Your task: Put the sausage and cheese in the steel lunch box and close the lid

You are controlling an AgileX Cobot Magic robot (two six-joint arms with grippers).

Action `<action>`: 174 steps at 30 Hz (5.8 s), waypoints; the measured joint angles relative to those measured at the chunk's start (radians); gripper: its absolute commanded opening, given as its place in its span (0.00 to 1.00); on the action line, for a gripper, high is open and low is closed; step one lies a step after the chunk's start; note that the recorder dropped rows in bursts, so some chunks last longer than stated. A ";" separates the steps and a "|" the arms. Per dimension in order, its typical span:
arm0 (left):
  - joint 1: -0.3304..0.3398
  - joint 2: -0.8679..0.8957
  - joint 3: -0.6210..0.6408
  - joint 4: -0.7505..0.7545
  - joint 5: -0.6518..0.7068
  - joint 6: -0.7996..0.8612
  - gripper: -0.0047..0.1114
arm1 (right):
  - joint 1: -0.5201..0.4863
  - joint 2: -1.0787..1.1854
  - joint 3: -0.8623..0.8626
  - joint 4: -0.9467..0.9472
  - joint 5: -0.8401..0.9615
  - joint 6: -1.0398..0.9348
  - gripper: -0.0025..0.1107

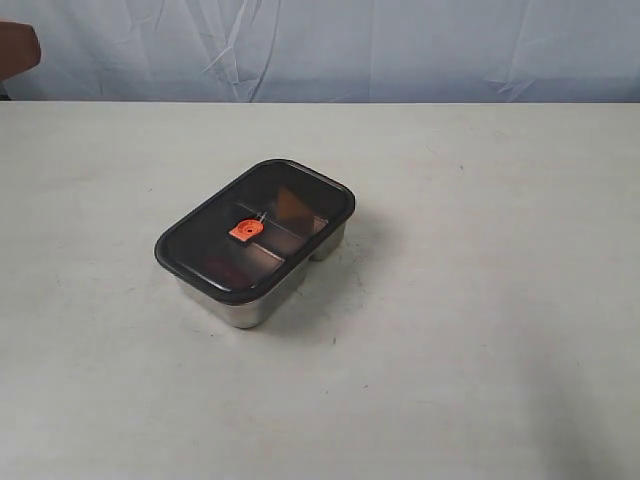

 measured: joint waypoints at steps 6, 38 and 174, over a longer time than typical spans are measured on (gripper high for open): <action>0.000 0.000 0.000 0.000 0.000 0.000 0.04 | -0.011 -0.024 0.031 -0.013 0.045 0.000 0.01; 0.000 0.000 0.000 0.000 0.000 0.000 0.04 | -0.125 -0.151 0.273 -0.159 -0.052 0.083 0.01; 0.432 -0.767 0.780 0.534 -0.225 -0.503 0.04 | -0.125 -0.151 0.273 -0.135 -0.066 0.083 0.01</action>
